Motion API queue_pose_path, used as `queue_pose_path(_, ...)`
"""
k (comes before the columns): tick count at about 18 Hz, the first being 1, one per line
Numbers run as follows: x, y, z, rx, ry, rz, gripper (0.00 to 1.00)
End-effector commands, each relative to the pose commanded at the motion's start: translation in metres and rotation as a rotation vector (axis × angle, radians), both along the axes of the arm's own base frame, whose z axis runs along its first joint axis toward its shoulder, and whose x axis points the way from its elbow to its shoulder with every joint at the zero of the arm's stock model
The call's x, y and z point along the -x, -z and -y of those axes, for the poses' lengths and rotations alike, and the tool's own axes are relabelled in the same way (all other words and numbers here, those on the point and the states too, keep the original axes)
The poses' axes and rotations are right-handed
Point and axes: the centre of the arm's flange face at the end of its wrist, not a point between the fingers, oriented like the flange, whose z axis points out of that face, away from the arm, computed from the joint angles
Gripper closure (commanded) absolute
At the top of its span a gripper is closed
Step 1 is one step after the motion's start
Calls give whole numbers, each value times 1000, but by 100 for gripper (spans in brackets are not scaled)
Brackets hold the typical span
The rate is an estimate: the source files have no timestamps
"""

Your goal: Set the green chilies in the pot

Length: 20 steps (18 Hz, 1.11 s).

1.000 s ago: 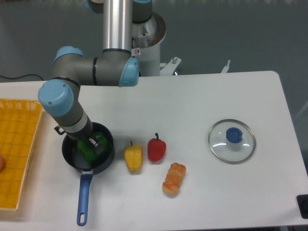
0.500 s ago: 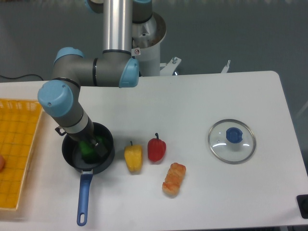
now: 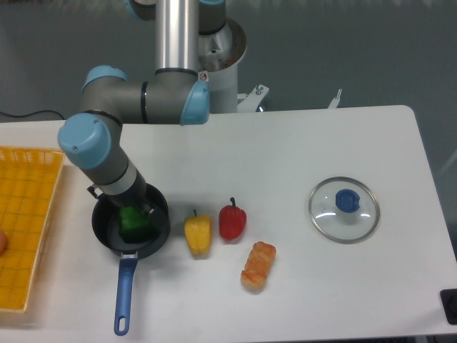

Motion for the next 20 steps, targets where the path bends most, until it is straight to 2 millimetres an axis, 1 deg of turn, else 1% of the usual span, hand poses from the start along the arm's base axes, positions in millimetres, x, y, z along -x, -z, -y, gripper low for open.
queue_pose_path(1,3,-5,3,5,33,1,0)
queue_pose_path(4,25,-12,20,19,98,1,0)
queue_pose_path(7,53,-17,34,16,118,10,0)
queue_pose_path(8,65,-21,41,7,136,17,0)
queue_pose_path(11,105,-33,64,-20,237,47,0)
queue_pose_path(14,139,-40,93,15,280,80,0)
queue_pose_path(16,158,-38,112,38,307,106,0)
queue_pose_path(20,195,-38,143,44,365,120,0)
